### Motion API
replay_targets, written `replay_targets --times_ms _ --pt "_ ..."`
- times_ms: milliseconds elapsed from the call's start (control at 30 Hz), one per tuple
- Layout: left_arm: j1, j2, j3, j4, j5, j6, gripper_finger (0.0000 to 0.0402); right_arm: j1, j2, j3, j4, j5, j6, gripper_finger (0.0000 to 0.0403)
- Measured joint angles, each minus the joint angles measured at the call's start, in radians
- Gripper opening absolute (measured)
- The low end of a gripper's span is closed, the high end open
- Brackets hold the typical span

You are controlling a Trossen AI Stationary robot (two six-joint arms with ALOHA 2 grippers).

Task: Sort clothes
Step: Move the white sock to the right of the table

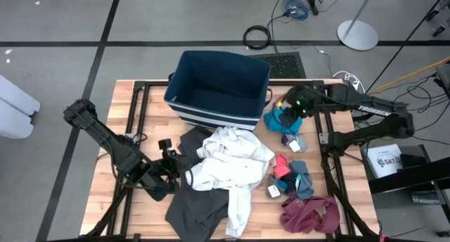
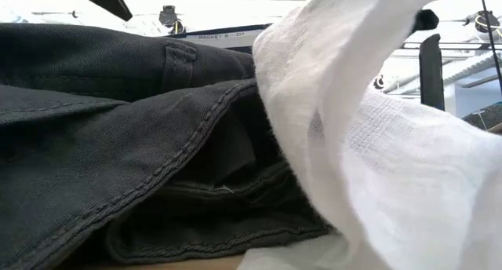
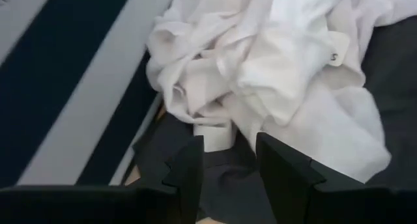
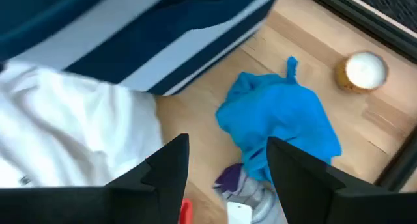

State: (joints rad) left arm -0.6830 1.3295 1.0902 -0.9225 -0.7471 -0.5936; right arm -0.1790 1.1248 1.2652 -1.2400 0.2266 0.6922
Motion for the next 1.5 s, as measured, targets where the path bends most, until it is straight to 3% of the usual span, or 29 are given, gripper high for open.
replay_targets --times_ms 233,400,567,667,800,1000,1267,1500 --pt "0.000 0.059 -0.002 0.194 0.078 0.144 0.0150 0.285 -0.013 -0.001 0.027 0.167 0.151 0.0192" --pt "0.015 0.076 -0.002 0.277 0.091 0.184 0.0150 0.475 -0.008 -0.053 0.172 0.306 0.176 0.0192" --pt "0.035 0.077 -0.002 0.322 0.105 0.192 0.0150 0.595 -0.006 -0.149 0.395 0.436 0.132 0.0192" --pt "0.055 0.077 -0.002 0.356 0.115 0.240 0.0150 0.626 -0.005 -0.216 0.559 0.488 0.073 0.0192" --pt "0.099 0.077 -0.002 0.425 0.185 0.329 0.0150 0.633 -0.004 -0.313 0.777 0.478 -0.009 0.0192" --pt "0.147 0.077 -0.002 0.470 0.224 0.515 0.0150 0.633 -0.003 -0.404 0.958 0.472 -0.040 0.0192" --pt "0.214 0.077 -0.002 0.473 0.260 0.668 0.0150 0.642 0.063 -0.457 1.001 0.425 -0.005 0.0192" --pt "0.308 0.118 -0.002 0.474 0.494 0.687 0.0150 0.642 0.093 -0.457 1.006 0.393 -0.020 0.0192"
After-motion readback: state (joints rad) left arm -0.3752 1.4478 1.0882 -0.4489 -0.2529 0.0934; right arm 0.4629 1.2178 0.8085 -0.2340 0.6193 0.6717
